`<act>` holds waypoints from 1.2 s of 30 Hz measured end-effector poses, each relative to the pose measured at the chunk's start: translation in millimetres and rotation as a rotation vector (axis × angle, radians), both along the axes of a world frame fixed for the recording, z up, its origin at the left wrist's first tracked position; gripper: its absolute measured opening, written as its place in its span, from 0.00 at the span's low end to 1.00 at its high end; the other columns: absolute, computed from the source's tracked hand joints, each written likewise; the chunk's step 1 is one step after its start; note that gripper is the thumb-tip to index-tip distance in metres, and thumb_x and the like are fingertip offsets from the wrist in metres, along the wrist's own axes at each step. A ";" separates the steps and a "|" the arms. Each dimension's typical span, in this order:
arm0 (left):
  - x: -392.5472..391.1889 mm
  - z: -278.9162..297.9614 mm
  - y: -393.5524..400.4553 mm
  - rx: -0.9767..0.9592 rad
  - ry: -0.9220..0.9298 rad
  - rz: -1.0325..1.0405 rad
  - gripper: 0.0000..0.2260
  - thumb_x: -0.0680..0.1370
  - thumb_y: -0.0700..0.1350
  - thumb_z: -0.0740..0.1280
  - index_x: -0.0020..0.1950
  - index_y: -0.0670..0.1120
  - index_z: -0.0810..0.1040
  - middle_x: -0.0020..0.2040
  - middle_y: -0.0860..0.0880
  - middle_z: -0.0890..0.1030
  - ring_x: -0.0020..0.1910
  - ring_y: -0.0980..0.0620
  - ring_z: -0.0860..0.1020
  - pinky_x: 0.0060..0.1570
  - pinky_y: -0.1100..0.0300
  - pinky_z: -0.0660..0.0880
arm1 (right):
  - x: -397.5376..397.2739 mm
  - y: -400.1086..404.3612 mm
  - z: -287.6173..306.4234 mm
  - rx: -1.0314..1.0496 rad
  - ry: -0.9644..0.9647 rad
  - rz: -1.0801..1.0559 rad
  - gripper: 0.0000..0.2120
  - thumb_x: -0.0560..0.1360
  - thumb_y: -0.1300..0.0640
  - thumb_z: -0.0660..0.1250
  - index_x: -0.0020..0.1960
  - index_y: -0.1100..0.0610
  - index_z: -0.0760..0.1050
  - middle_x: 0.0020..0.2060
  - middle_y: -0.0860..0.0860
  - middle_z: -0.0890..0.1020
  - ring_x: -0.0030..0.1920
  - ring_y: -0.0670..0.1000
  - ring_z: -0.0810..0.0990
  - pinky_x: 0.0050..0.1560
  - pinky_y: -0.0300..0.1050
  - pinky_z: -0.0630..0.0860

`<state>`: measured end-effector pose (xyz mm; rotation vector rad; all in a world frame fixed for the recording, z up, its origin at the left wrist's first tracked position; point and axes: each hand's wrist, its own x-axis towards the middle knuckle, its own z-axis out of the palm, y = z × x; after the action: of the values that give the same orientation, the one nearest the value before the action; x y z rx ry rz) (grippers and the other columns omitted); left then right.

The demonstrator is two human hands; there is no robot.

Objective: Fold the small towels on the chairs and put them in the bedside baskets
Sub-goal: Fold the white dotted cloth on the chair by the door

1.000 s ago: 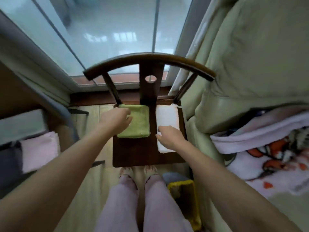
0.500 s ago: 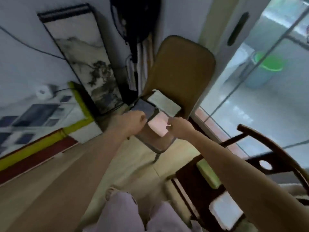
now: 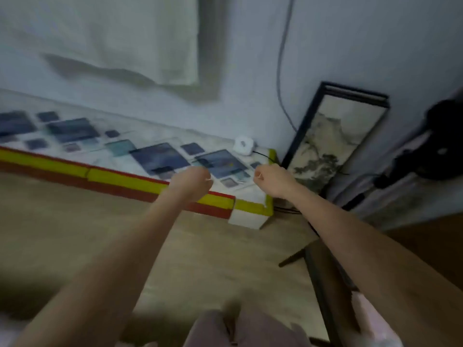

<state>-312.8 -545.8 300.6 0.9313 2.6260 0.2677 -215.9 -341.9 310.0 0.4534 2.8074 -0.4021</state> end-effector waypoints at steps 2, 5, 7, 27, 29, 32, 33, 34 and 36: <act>-36.0 -6.0 -46.7 0.018 -0.014 0.144 0.12 0.81 0.49 0.58 0.57 0.46 0.77 0.56 0.46 0.80 0.54 0.42 0.78 0.50 0.51 0.75 | -64.4 -38.9 -2.6 -0.017 -0.020 0.133 0.12 0.81 0.54 0.57 0.52 0.61 0.75 0.52 0.58 0.79 0.53 0.58 0.78 0.42 0.46 0.69; -80.2 -16.9 -121.5 0.041 -0.048 0.354 0.12 0.80 0.52 0.60 0.56 0.47 0.78 0.55 0.45 0.80 0.55 0.41 0.78 0.51 0.52 0.75 | -154.9 -107.3 -12.1 0.012 -0.046 0.327 0.12 0.81 0.55 0.57 0.50 0.62 0.76 0.50 0.58 0.79 0.52 0.59 0.78 0.46 0.49 0.72; -112.5 -22.8 -182.3 0.033 -0.073 0.511 0.12 0.79 0.52 0.61 0.55 0.48 0.79 0.56 0.44 0.81 0.55 0.41 0.78 0.53 0.50 0.76 | -224.5 -168.0 -26.6 -0.017 -0.052 0.495 0.12 0.80 0.55 0.58 0.47 0.61 0.77 0.50 0.58 0.80 0.53 0.59 0.78 0.49 0.49 0.74; -323.0 -6.1 -648.0 -0.143 -0.085 1.313 0.14 0.83 0.47 0.57 0.55 0.44 0.80 0.53 0.47 0.80 0.50 0.49 0.79 0.54 0.52 0.78 | -626.7 -688.1 -24.1 -0.107 0.012 1.315 0.14 0.80 0.53 0.59 0.52 0.61 0.77 0.49 0.57 0.81 0.48 0.57 0.79 0.49 0.52 0.78; -362.1 2.8 -689.9 -0.109 -0.098 1.305 0.12 0.82 0.46 0.58 0.56 0.43 0.79 0.53 0.45 0.80 0.50 0.48 0.79 0.53 0.52 0.78 | -663.2 -722.3 -22.8 -0.103 0.002 1.285 0.14 0.80 0.54 0.58 0.52 0.62 0.77 0.49 0.58 0.81 0.47 0.57 0.79 0.47 0.51 0.77; -431.0 16.7 -749.2 -0.097 -0.076 1.284 0.12 0.82 0.45 0.58 0.61 0.41 0.75 0.58 0.43 0.79 0.53 0.45 0.79 0.55 0.52 0.77 | -725.1 -770.2 -18.2 -0.109 -0.004 1.215 0.14 0.80 0.53 0.59 0.54 0.62 0.78 0.50 0.58 0.81 0.49 0.57 0.79 0.48 0.50 0.77; -455.4 18.4 -769.2 -0.105 -0.069 1.277 0.13 0.82 0.46 0.58 0.62 0.43 0.75 0.59 0.45 0.78 0.55 0.45 0.79 0.57 0.52 0.76 | -747.1 -785.0 -16.2 -0.116 0.006 1.192 0.14 0.80 0.53 0.59 0.54 0.62 0.78 0.51 0.58 0.81 0.50 0.57 0.79 0.48 0.50 0.77; -480.0 17.8 -788.5 -0.109 -0.061 1.254 0.13 0.82 0.48 0.59 0.62 0.45 0.76 0.60 0.46 0.78 0.56 0.45 0.78 0.58 0.51 0.75 | -767.5 -798.3 -13.5 -0.113 0.009 1.173 0.14 0.79 0.53 0.60 0.54 0.61 0.78 0.52 0.58 0.81 0.50 0.57 0.79 0.49 0.50 0.77; -529.9 15.5 -822.4 -0.121 -0.062 1.190 0.14 0.81 0.50 0.60 0.63 0.46 0.76 0.60 0.47 0.79 0.55 0.47 0.78 0.57 0.50 0.76 | -807.8 -823.6 -12.4 -0.091 0.014 1.154 0.14 0.79 0.53 0.60 0.53 0.60 0.79 0.51 0.58 0.82 0.50 0.57 0.79 0.50 0.51 0.77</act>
<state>-842.7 -1368.2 316.1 -0.7517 2.7475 0.3774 -1023.7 -1165.5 297.6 -1.1361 2.5068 -0.2414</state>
